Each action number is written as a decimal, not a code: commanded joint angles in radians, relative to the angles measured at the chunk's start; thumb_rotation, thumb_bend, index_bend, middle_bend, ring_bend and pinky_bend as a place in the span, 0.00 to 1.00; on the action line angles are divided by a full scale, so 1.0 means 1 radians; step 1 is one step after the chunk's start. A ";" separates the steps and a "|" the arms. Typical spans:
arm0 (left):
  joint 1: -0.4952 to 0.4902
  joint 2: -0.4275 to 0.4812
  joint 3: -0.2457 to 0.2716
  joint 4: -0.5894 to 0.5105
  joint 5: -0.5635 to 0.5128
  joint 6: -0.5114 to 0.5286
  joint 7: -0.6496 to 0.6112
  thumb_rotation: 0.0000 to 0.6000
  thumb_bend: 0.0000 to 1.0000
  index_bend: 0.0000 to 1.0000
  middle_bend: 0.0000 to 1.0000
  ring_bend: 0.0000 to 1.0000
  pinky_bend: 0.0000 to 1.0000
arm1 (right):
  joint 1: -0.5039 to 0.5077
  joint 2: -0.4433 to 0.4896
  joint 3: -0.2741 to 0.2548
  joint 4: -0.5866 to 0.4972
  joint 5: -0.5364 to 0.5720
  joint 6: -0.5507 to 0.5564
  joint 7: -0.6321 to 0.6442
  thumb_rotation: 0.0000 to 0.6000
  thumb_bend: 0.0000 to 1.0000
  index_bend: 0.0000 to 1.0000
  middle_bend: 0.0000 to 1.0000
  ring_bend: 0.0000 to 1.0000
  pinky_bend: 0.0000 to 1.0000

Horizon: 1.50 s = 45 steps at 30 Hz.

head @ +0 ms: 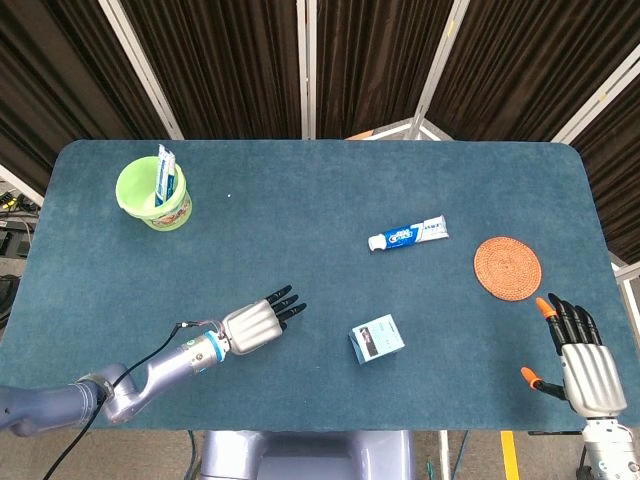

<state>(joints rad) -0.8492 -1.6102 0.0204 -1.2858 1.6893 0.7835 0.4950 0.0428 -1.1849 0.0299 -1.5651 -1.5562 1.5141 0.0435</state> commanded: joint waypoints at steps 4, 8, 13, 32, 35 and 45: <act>0.003 -0.004 0.008 0.005 -0.006 0.013 -0.003 1.00 0.34 0.57 0.00 0.00 0.00 | 0.000 -0.002 -0.002 0.002 -0.001 -0.002 -0.003 1.00 0.07 0.00 0.00 0.00 0.00; 0.007 0.010 0.008 -0.007 -0.008 0.035 -0.005 1.00 0.34 0.58 0.00 0.00 0.00 | 0.000 -0.004 -0.004 0.003 -0.004 -0.001 -0.005 1.00 0.07 0.00 0.00 0.00 0.00; 0.012 0.073 -0.026 -0.063 -0.023 0.089 -0.001 1.00 0.34 0.57 0.00 0.00 0.00 | -0.001 -0.008 -0.007 0.004 -0.008 -0.001 -0.013 1.00 0.07 0.00 0.00 0.00 0.00; 0.031 0.212 -0.130 -0.272 -0.129 0.193 0.103 1.00 0.32 0.13 0.00 0.00 0.00 | -0.008 -0.014 -0.020 0.000 -0.029 0.009 -0.031 1.00 0.07 0.00 0.00 0.00 0.00; 0.060 0.227 -0.113 -0.299 -0.125 0.232 0.101 1.00 0.32 0.13 0.00 0.00 0.00 | -0.009 -0.014 -0.023 0.001 -0.033 0.011 -0.034 1.00 0.07 0.00 0.00 0.00 0.00; 0.291 0.265 0.003 -0.373 -0.100 0.506 0.111 1.00 0.30 0.09 0.00 0.00 0.00 | -0.010 -0.025 -0.029 0.006 -0.038 0.007 -0.051 1.00 0.07 0.00 0.00 0.00 0.00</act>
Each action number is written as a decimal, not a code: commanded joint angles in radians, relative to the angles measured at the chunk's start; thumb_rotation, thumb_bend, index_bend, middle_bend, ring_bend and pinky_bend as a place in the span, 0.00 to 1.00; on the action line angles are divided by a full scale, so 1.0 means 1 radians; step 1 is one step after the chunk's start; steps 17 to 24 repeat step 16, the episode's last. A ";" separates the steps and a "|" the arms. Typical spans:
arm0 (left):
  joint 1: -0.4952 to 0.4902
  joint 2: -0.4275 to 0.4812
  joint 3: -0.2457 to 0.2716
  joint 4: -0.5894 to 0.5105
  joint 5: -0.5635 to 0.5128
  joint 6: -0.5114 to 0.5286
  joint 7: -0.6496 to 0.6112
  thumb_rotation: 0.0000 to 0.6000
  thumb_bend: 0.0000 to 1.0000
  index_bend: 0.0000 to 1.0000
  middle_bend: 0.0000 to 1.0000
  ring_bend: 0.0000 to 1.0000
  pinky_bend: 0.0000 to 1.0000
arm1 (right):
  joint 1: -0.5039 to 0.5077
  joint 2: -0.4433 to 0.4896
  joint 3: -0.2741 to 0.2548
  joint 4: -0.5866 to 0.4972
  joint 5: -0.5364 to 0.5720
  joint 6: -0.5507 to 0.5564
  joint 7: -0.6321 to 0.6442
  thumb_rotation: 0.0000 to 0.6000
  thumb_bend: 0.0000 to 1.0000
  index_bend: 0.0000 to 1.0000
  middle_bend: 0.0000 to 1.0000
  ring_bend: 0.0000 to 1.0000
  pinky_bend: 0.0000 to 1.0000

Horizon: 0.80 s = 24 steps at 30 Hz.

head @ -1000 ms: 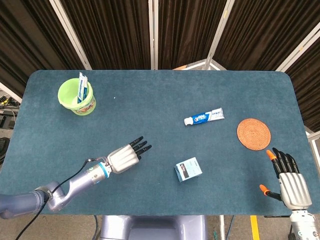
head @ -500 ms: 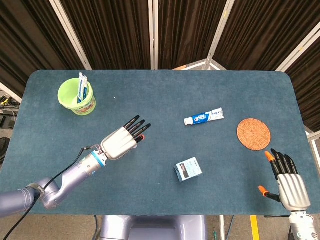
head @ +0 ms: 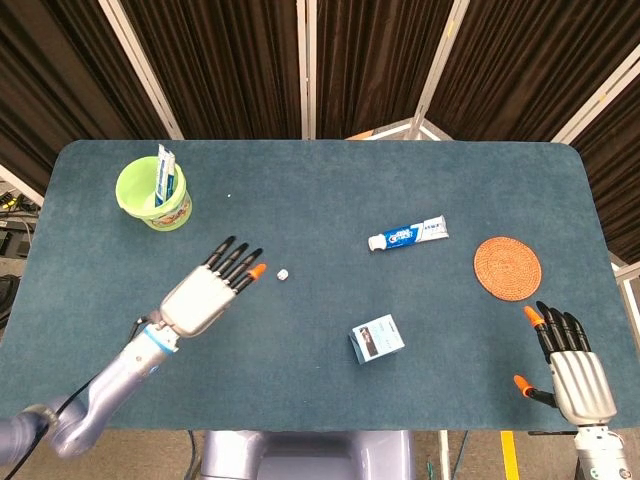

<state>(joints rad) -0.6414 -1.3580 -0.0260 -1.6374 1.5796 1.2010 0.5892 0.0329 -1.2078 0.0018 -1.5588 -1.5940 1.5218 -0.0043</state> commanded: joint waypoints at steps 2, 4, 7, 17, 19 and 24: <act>0.177 0.015 0.094 -0.017 -0.001 0.181 0.035 1.00 0.26 0.07 0.00 0.00 0.00 | 0.001 -0.006 -0.003 -0.001 -0.004 -0.003 -0.012 1.00 0.07 0.00 0.00 0.00 0.00; 0.234 0.009 0.119 -0.012 0.005 0.245 0.033 1.00 0.22 0.04 0.00 0.00 0.00 | 0.000 -0.009 -0.004 -0.002 -0.008 -0.001 -0.018 1.00 0.07 0.00 0.00 0.00 0.00; 0.352 0.013 0.162 -0.009 -0.011 0.362 -0.031 1.00 0.18 0.00 0.00 0.00 0.00 | -0.002 -0.013 -0.006 -0.001 -0.011 0.004 -0.027 1.00 0.07 0.00 0.00 0.00 0.00; 0.502 0.031 0.168 0.030 -0.004 0.509 -0.079 1.00 0.14 0.00 0.00 0.00 0.00 | -0.003 -0.017 -0.005 -0.001 -0.016 0.009 -0.030 1.00 0.07 0.00 0.00 0.00 0.00; 0.502 0.031 0.168 0.030 -0.004 0.509 -0.079 1.00 0.14 0.00 0.00 0.00 0.00 | -0.003 -0.017 -0.005 -0.001 -0.016 0.009 -0.030 1.00 0.07 0.00 0.00 0.00 0.00; 0.502 0.031 0.168 0.030 -0.004 0.509 -0.079 1.00 0.14 0.00 0.00 0.00 0.00 | -0.003 -0.017 -0.005 -0.001 -0.016 0.009 -0.030 1.00 0.07 0.00 0.00 0.00 0.00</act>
